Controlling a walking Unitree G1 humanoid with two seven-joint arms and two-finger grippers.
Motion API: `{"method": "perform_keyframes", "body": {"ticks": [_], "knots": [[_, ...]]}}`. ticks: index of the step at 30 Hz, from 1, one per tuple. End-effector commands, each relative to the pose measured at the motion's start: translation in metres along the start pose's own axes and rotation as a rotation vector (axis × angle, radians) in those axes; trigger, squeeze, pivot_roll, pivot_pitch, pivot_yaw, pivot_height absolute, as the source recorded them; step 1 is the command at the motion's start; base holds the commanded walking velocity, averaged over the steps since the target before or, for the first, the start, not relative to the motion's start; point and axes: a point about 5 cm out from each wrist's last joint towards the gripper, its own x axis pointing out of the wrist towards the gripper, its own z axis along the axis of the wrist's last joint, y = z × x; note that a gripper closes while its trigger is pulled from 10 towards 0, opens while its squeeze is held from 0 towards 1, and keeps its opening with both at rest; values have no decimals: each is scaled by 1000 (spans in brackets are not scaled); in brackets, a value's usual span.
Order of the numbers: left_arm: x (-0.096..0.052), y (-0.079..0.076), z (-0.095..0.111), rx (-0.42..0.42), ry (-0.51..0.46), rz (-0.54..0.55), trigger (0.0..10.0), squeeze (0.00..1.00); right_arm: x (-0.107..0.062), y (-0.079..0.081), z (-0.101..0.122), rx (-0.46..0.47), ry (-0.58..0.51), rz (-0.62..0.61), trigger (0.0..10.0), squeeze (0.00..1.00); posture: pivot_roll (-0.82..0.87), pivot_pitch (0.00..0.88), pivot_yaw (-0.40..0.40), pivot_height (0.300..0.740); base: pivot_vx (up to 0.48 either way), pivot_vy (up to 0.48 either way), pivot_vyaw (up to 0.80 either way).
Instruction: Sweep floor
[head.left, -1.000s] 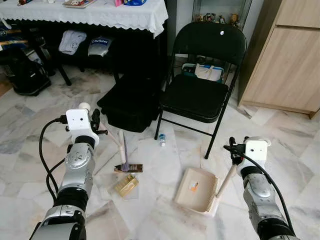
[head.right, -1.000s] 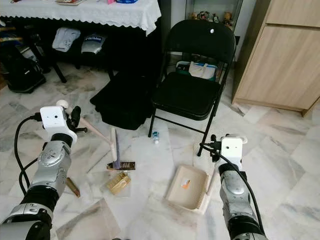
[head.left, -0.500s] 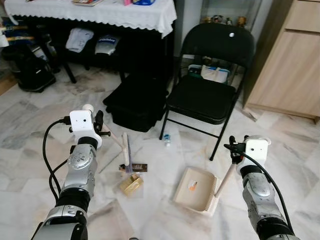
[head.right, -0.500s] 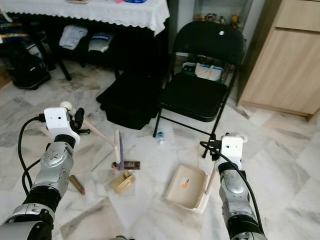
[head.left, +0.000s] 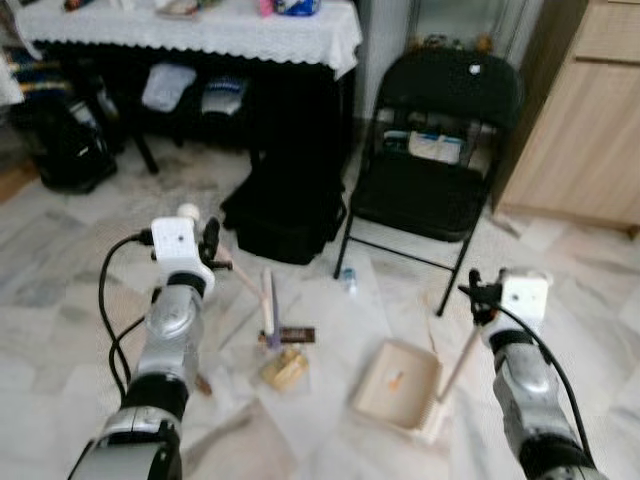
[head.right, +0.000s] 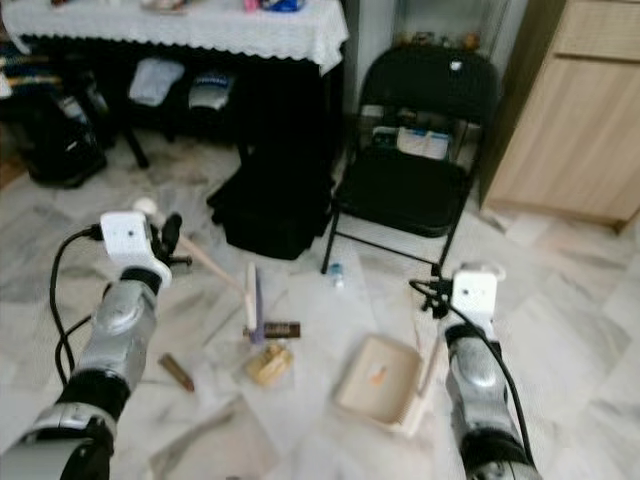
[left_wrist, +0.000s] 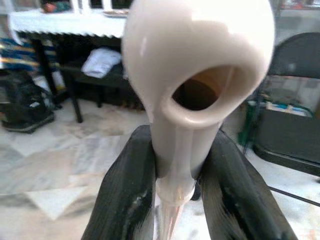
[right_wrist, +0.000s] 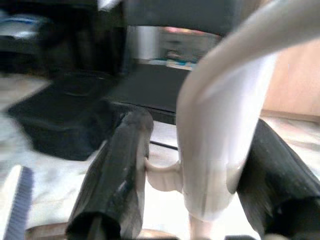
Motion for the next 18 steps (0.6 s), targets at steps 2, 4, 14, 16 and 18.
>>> {"method": "perform_keyframes", "body": {"ticks": [2, 4, 14, 16, 18], "knots": [[4, -1, 12, 7, -63, -3, 10000, 0, 3, -5, 10, 5, -48, -10, 10000, 0, -3, 80, 62, 740, 0, 0, 0], [4, -1, 11, 6, -62, -6, 10000, 0, 3, -5, 10, 6, -49, -12, 10000, 0, -3, 82, 63, 740, 0, 0, 0], [5, -2, 11, 6, -57, -12, 10000, 0, 4, -6, 10, -29, -42, -11, 10000, 0, -3, 87, 62, 740, 0, 0, 0], [4, -3, 11, 5, -57, -13, 10000, 0, 3, -5, 10, -30, -45, -3, 10000, 0, -3, 87, 62, 740, 0, 0, 288], [4, -3, 11, 5, -57, -13, 10000, 0, 3, -4, 10, -30, -47, 2, 10000, 0, -4, 89, 62, 740, 0, 0, 656]]}}
